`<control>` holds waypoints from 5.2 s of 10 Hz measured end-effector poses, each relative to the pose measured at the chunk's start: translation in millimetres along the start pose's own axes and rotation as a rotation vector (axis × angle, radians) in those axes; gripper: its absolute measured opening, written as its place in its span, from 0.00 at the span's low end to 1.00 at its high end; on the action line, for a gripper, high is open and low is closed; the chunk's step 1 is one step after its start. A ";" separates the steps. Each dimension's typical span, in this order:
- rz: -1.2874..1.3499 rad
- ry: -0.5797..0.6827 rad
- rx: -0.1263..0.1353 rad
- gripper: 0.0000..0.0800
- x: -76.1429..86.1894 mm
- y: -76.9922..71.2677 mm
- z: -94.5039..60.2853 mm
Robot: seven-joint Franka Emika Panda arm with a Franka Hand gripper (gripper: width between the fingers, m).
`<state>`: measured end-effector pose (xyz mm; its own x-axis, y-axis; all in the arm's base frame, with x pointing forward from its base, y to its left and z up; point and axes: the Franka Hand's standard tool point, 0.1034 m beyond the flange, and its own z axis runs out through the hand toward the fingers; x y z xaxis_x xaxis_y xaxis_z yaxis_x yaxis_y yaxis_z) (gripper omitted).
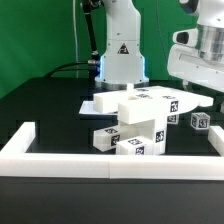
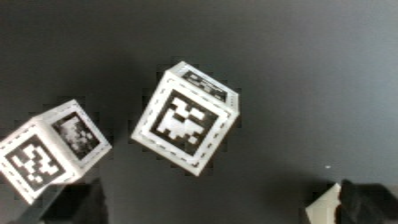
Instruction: Assemble chair
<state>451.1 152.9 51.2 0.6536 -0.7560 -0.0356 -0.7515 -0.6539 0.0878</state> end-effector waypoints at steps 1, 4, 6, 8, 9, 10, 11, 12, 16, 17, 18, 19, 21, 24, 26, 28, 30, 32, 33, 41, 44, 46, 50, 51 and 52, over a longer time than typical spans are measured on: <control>0.005 0.007 0.000 0.81 -1.8 3.0 4.5; -0.001 0.008 -0.028 0.81 -6.1 9.1 18.2; -0.003 0.009 -0.038 0.81 -6.6 11.5 23.9; -0.004 0.012 -0.046 0.81 -6.1 13.9 29.4; -0.006 0.012 -0.052 0.81 -7.7 14.9 32.5; -0.009 0.012 -0.058 0.81 -10.1 15.5 35.6; -0.011 0.013 -0.064 0.81 -12.1 16.3 38.8; -0.013 0.015 -0.069 0.81 -12.8 17.2 42.0; -0.014 0.016 -0.068 0.37 -12.2 15.7 41.7; -0.014 0.017 -0.067 0.37 -12.2 15.1 41.5; -0.014 0.017 -0.066 0.37 -12.1 14.7 41.3; -0.015 0.017 -0.065 0.37 -11.9 14.5 41.0; -0.015 0.018 -0.062 0.37 -10.9 13.8 39.2; -0.010 0.007 -0.022 0.37 -12.7 7.4 18.5; -0.009 -0.009 0.028 0.37 -19.0 5.3 -10.7; -0.005 -0.025 0.057 0.37 -19.2 5.1 -32.6; -0.015 -0.037 0.069 0.37 -11.9 5.9 -47.6; -0.061 -0.043 0.071 0.37 10.6 8.9 -58.9; -0.083 -0.035 0.083 0.37 25.6 7.7 -66.0; -0.197 -0.032 0.050 0.37 71.1 11.0 -81.7; -0.325 -0.012 0.044 0.37 105.5 23.0 -80.4; -0.341 -0.007 0.043 0.37 116.5 21.4 -83.1; -0.351 0.004 0.041 0.37 119.3 20.6 -79.2; -0.379 0.014 0.044 0.37 130.7 17.5 -83.0; -0.395 0.031 0.052 0.37 146.6 13.0 -89.8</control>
Offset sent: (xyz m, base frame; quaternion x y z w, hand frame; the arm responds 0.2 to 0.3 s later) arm -0.0058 -0.0018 -0.0136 -0.0071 0.0204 -0.0023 0.9998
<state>545.2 36.4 136.5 0.8951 -0.4451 -0.0262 -0.4446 -0.8954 0.0227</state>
